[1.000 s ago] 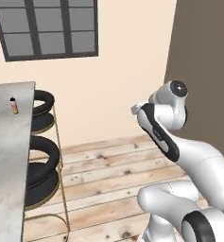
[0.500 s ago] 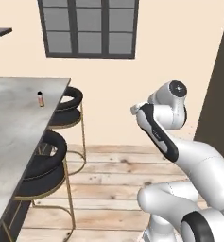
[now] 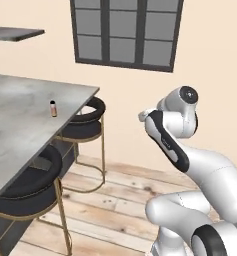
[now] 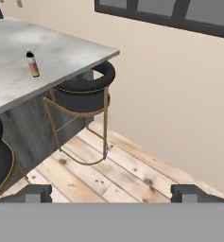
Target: Place the large bottle from the dining counter next to the other large bottle outside the sink, and place the small bottle from the dining counter next to the other small bottle inside the sink.
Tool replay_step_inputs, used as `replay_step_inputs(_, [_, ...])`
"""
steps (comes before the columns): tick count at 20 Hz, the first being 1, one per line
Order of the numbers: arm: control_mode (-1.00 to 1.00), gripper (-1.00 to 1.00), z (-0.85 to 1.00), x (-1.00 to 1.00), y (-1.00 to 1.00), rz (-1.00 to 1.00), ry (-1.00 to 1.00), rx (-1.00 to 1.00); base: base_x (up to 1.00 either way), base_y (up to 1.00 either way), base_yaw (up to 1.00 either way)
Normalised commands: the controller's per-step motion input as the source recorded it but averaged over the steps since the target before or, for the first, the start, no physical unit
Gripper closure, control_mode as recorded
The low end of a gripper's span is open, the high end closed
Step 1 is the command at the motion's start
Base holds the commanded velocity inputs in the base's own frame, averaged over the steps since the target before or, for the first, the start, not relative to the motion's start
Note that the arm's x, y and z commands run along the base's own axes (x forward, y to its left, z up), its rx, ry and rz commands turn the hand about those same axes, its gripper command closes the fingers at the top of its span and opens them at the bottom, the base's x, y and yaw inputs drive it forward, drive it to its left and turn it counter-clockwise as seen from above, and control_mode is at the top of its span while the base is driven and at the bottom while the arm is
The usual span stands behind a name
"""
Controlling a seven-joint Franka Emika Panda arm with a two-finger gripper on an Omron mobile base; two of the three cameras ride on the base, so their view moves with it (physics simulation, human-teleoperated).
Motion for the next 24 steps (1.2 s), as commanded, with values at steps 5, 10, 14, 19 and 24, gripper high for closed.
replay_step_inputs(5, [1.00,-1.00,0.00,0.00,0.00,0.00,0.00,0.00,0.67,-0.80,0.49])
replay_step_inputs(10, [1.00,-1.00,0.00,0.00,0.00,0.00,0.00,0.00,0.43,-0.68,0.50])
replay_step_inputs(14, [1.00,-1.00,0.00,0.00,0.00,0.00,0.00,0.00,0.35,-0.60,0.52])
replay_step_inputs(19, [1.00,-1.00,0.00,0.00,0.00,0.00,0.00,0.00,0.24,-0.47,0.51])
replay_step_inputs(24, [1.00,-1.00,0.00,0.00,0.00,0.00,0.00,0.00,0.11,-0.30,0.46])
